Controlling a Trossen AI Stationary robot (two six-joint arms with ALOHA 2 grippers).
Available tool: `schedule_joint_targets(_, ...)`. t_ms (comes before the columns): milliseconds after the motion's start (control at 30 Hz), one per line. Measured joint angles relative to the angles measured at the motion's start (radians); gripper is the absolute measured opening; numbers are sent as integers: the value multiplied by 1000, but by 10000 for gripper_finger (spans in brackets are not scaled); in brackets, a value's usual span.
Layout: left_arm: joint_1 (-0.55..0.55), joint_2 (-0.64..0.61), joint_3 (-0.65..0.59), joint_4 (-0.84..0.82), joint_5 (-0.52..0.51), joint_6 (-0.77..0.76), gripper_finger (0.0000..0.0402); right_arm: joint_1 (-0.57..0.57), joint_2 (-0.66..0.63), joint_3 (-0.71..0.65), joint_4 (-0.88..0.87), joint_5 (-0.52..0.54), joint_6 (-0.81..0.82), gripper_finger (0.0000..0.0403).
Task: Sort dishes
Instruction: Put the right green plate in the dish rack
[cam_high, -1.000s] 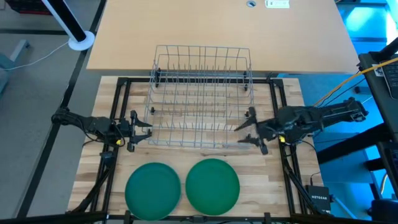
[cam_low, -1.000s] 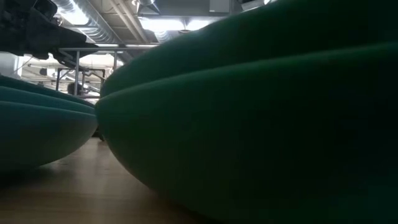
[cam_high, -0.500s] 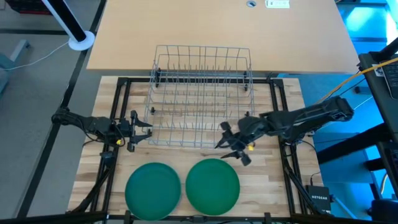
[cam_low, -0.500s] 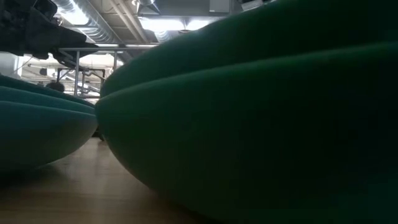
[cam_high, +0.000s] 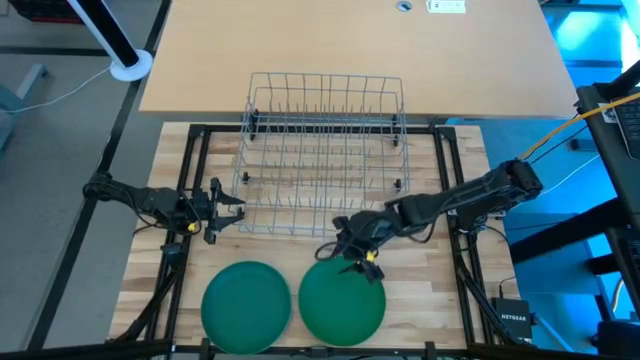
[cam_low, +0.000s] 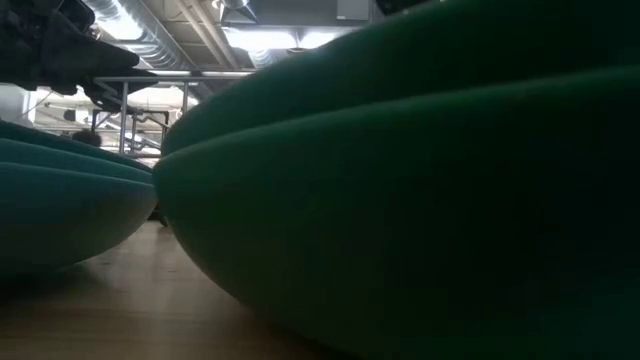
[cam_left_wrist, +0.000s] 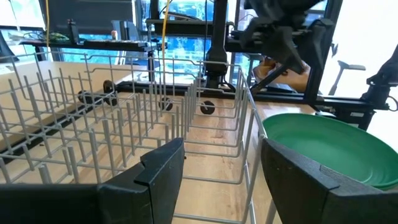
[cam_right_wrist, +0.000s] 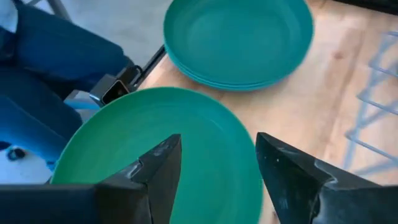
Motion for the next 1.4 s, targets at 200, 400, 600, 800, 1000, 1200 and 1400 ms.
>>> schedule_joint_targets(200, 0, 0, 0, 1, 0, 0, 205, 50, 76, 16, -3, 54, 1, 214)
schedule_joint_targets(400, 0, 0, 0, 1, 0, 0, 205, 85, 136, 16, -18, 122, 138, 214)
schedule_joint_targets(600, 0, 0, 0, 2, 0, 0, 205, 106, 145, 16, -90, 214, 363, 214)
schedule_joint_targets(800, 0, 0, 0, 2, 0, 0, 205, 139, 145, 16, -193, 247, 561, 214)
schedule_joint_targets(1000, 0, 0, 0, 3, 0, 0, 205, 188, 145, 16, -299, 253, 848, 214)
schedule_joint_targets(1200, 0, 0, 0, 5, 0, 0, 205, 254, 145, 16, -405, 255, 1118, 214)
schedule_joint_targets(1400, 0, 0, -1, 7, 0, 0, 205, 303, 145, 16, -528, 256, 1295, 214)
